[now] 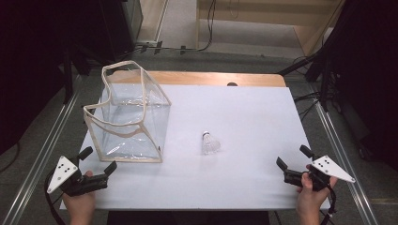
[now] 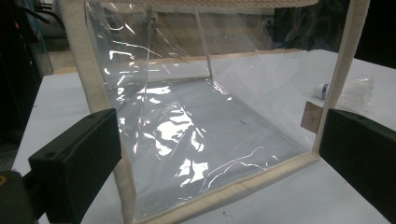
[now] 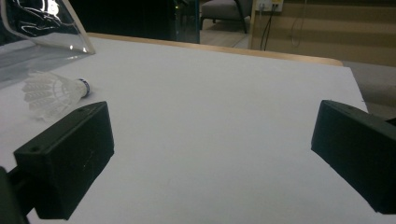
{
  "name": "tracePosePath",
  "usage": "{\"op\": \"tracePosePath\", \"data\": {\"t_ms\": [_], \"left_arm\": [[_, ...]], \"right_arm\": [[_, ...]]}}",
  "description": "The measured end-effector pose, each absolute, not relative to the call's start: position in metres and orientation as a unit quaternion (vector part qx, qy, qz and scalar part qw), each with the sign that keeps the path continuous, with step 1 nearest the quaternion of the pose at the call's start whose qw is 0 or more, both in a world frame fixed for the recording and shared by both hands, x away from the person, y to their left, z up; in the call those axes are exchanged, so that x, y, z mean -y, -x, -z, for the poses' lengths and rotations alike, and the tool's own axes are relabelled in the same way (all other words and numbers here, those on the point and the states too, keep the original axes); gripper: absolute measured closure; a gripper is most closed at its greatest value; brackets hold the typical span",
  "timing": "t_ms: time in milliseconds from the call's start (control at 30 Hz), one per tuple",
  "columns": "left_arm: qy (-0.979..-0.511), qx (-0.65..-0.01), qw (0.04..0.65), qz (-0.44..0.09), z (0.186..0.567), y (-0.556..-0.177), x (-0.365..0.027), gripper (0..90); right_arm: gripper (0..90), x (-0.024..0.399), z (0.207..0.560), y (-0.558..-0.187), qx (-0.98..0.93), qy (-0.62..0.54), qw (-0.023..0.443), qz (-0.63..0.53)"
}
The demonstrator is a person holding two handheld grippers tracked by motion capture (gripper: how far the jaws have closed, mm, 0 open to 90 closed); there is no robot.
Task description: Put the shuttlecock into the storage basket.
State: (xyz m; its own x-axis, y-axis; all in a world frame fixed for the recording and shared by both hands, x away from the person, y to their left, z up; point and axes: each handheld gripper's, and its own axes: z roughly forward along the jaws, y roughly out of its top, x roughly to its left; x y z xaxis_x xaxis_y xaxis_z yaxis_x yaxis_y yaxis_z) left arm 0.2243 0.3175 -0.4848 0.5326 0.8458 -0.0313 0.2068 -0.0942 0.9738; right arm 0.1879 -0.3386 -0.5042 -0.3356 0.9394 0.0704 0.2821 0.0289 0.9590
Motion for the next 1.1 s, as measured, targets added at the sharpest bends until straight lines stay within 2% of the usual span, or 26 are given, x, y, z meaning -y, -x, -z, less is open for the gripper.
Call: {"op": "tracePosePath", "data": {"t_ms": [600, 1100], "left_arm": [[-0.684, -0.385, 0.547, -0.292, 0.485, -0.224, -0.317, 0.0], [-0.684, -0.383, 0.547, -0.292, 0.485, -0.223, -0.317, 0.0]], "right_arm": [[0.0, 0.317, 0.493, -0.195, -0.661, -0.461, 0.306, -0.507], [0.0, 0.282, 0.481, -0.214, -0.678, -0.439, 0.281, -0.518]]}}
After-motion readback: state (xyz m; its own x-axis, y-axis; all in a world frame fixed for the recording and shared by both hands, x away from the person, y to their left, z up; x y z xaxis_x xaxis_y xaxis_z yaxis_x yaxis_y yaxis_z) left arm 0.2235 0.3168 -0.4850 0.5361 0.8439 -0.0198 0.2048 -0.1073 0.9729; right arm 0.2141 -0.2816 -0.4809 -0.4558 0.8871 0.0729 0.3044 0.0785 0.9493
